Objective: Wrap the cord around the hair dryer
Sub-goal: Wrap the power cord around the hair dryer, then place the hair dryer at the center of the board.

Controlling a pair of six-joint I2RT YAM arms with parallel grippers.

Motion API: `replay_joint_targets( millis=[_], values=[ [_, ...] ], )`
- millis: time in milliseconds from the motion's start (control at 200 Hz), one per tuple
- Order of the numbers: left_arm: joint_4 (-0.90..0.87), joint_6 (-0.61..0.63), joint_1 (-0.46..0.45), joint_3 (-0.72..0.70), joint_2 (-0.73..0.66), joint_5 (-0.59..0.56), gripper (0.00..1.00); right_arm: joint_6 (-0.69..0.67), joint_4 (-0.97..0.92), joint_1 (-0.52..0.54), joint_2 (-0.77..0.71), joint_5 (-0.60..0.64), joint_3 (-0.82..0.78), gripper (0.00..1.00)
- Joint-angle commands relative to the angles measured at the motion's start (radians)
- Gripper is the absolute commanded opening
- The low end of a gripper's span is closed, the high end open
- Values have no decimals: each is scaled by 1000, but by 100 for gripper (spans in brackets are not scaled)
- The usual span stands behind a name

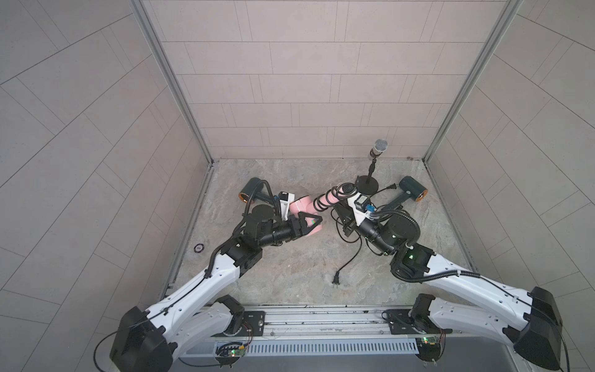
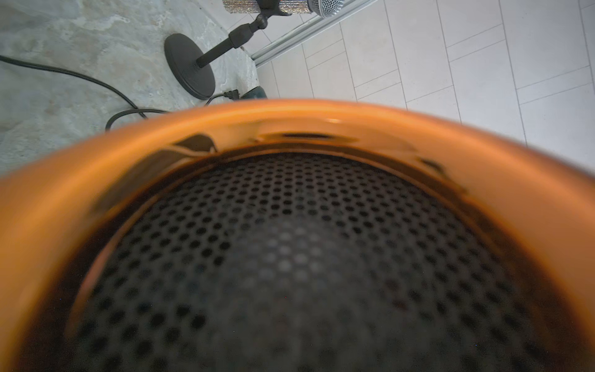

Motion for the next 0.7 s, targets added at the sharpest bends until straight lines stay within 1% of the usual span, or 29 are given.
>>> replay_joint_targets(
  millis=[0, 110, 205, 280, 380, 450, 545, 695],
  values=[
    [-40, -73, 45, 117, -42, -205, 0, -185, -144, 57, 22, 87, -4, 0],
    [-229, 19, 46, 183, -50, -257, 0, -218, -223, 85, 59, 148, 46, 0],
    [-442, 121, 46, 261, -41, -360, 0, -180, -350, 105, 89, 177, 124, 0],
    [-568, 191, 45, 309, -31, -446, 0, -76, -492, 107, 113, 174, 200, 0],
    [-722, 273, 46, 375, -4, -548, 0, 35, -603, 107, 143, 137, 259, 0],
    [-795, 312, 46, 408, 16, -592, 0, 132, -666, 107, 179, 109, 295, 0],
    [-919, 383, 46, 438, 49, -650, 0, 261, -685, 107, 234, 69, 309, 0],
    [-1024, 450, 46, 401, 52, -754, 0, 490, -635, 106, 340, -8, 292, 0]
  ],
)
